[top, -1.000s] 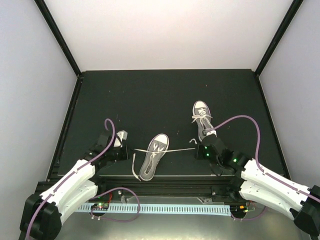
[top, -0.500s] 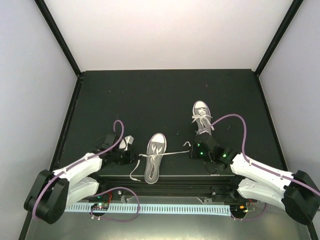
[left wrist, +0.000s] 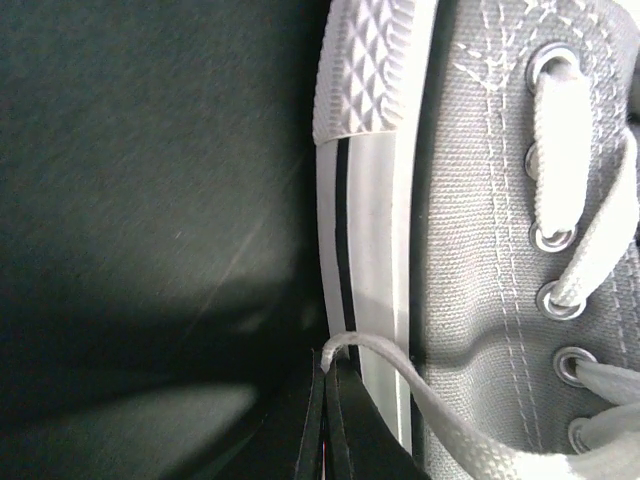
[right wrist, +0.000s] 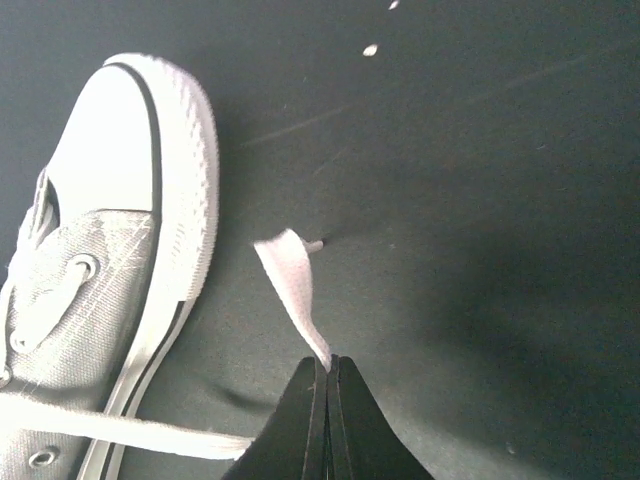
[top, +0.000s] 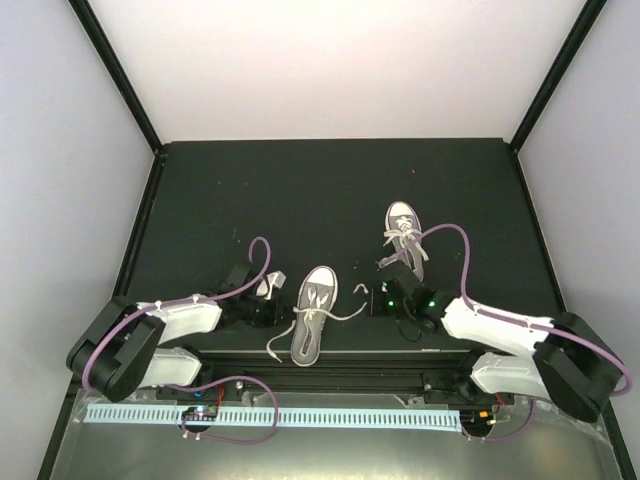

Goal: Tie the shoes
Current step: Tie the shoelace on the shoe.

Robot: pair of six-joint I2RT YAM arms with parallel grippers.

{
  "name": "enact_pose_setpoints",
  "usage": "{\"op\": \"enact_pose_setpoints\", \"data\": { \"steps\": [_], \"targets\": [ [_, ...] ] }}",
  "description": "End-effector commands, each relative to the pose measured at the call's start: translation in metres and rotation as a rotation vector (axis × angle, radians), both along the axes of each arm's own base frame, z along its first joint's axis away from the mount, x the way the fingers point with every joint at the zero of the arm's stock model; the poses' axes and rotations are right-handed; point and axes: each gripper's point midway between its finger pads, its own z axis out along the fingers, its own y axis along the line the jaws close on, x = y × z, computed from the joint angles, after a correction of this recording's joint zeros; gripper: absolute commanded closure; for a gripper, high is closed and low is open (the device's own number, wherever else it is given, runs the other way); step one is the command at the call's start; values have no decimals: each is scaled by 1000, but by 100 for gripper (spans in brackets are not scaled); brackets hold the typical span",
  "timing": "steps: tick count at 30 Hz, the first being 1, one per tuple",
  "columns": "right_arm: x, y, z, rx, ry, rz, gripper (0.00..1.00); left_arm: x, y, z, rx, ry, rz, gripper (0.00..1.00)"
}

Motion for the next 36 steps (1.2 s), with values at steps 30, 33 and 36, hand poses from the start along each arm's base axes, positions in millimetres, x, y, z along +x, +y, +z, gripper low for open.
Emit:
{"op": "enact_pose_setpoints", "data": {
  "steps": [30, 33, 36],
  "targets": [
    [32, 50, 14, 41, -41, 106, 98, 33, -39, 19, 41, -161, 8, 98],
    [25, 42, 17, 45, -41, 94, 98, 35, -40, 25, 26, -174, -6, 98],
    [23, 32, 29, 47, -66, 69, 99, 34, -42, 38, 9, -219, -45, 98]
  ]
}}
